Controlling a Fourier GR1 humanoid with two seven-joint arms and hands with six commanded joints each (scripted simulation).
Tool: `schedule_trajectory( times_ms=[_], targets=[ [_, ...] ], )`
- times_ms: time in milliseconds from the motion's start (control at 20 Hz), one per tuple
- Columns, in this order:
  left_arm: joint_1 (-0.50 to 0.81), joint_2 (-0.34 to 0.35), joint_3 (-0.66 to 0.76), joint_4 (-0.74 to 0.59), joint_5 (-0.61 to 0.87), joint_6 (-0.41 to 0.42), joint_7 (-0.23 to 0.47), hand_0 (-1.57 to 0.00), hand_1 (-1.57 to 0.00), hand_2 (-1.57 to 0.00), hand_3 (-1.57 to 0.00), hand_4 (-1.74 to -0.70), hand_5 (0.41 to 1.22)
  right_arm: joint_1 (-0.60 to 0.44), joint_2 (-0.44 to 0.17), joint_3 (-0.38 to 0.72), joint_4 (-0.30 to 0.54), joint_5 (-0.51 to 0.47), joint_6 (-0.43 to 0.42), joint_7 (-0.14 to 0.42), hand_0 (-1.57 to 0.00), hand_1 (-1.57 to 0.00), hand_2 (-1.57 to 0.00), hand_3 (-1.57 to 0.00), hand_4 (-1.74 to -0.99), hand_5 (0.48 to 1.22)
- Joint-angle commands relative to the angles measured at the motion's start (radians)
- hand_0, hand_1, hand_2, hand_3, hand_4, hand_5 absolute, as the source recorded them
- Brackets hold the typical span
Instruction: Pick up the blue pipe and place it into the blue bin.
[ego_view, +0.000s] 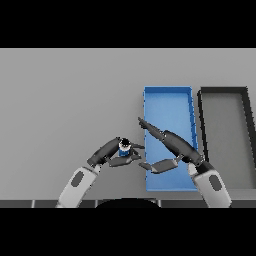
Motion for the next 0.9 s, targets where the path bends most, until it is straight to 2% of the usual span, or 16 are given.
schedule_trajectory(
  times_ms=[0, 50, 200, 350, 500, 600, 650, 700, 750, 800, 850],
  targets=[
    [0.003, 0.002, 0.003, 0.000, -0.002, -0.006, -0.003, -1.57, -1.57, -1.57, -1.57, -1.47, 1.221, -0.014, 0.008, 0.012, 0.001, -0.027, 0.010, 0.026, 0.00, 0.00, 0.00, 0.00, -1.232, 0.525],
    [0.012, -0.002, 0.000, 0.000, -0.005, -0.015, -0.006, -1.57, -1.57, -1.57, -1.57, -1.47, 1.221, -0.043, 0.014, 0.022, 0.008, -0.051, 0.021, 0.041, 0.00, 0.00, 0.00, 0.00, -1.227, 0.528],
    [0.017, -0.011, 0.011, -0.002, -0.011, -0.028, -0.006, -1.57, -1.57, -1.57, -1.57, -1.47, 1.221, -0.125, 0.050, 0.072, 0.056, -0.045, 0.040, 0.091, 0.00, 0.00, 0.00, 0.00, -1.209, 0.517],
    [0.009, -0.026, 0.028, 0.012, 0.007, -0.059, -0.002, -1.57, -1.57, -1.57, -1.57, -1.48, 1.221, -0.167, 0.089, 0.113, 0.101, -0.039, 0.065, 0.098, 0.00, 0.00, 0.00, 0.00, -1.192, 0.514],
    [0.004, -0.053, 0.031, 0.019, 0.019, -0.086, 0.020, -1.57, -1.57, -1.57, -1.57, -1.46, 1.221, -0.246, 0.138, 0.127, 0.174, -0.047, 0.074, 0.133, 0.00, 0.00, 0.00, 0.00, -1.208, 0.512],
    [0.000, -0.045, 0.044, 0.026, -0.007, -0.093, -0.020, -1.57, -1.57, -1.57, -1.57, -1.46, 1.221, -0.261, 0.141, 0.130, 0.197, -0.053, 0.097, 0.125, 0.00, -0.03, -0.05, -0.01, -1.215, 0.513],
    [0.011, -0.051, 0.042, 0.028, -0.005, -0.103, -0.033, -1.57, -1.57, -1.57, -1.57, -1.46, 1.221, -0.291, 0.161, 0.135, 0.220, -0.058, 0.095, 0.141, -0.02, -0.11, -0.13, -0.05, -1.222, 0.517],
    [0.007, -0.053, 0.050, 0.037, -0.011, -0.099, -0.005, -1.57, -1.57, -1.57, -1.57, -1.51, 1.221, -0.290, 0.166, 0.139, 0.234, -0.060, 0.107, 0.136, -0.17, -0.24, -0.25, -0.14, -1.255, 0.519],
    [0.014, -0.054, 0.056, 0.025, 0.002, -0.105, 0.016, -1.57, -1.57, -1.54, -1.30, -1.56, 1.221, -0.309, 0.173, 0.138, 0.248, -0.055, 0.106, 0.142, -0.40, -0.44, -0.43, -0.31, -1.303, 0.520],
    [0.024, -0.055, 0.060, 0.025, 0.007, -0.109, 0.026, -1.57, -1.57, -1.53, -1.14, -1.60, 1.221, -0.300, 0.184, 0.156, 0.248, -0.047, 0.106, 0.132, -0.63, -0.65, -0.66, -0.50, -1.383, 0.523],
    [0.019, -0.055, 0.062, 0.025, 0.002, -0.109, 0.033, -1.57, -1.57, -1.54, -1.16, -1.63, 1.221, -0.310, 0.179, 0.150, 0.257, -0.039, 0.110, 0.123, -0.82, -0.84, -0.84, -0.66, -1.446, 0.527]
  ],
)
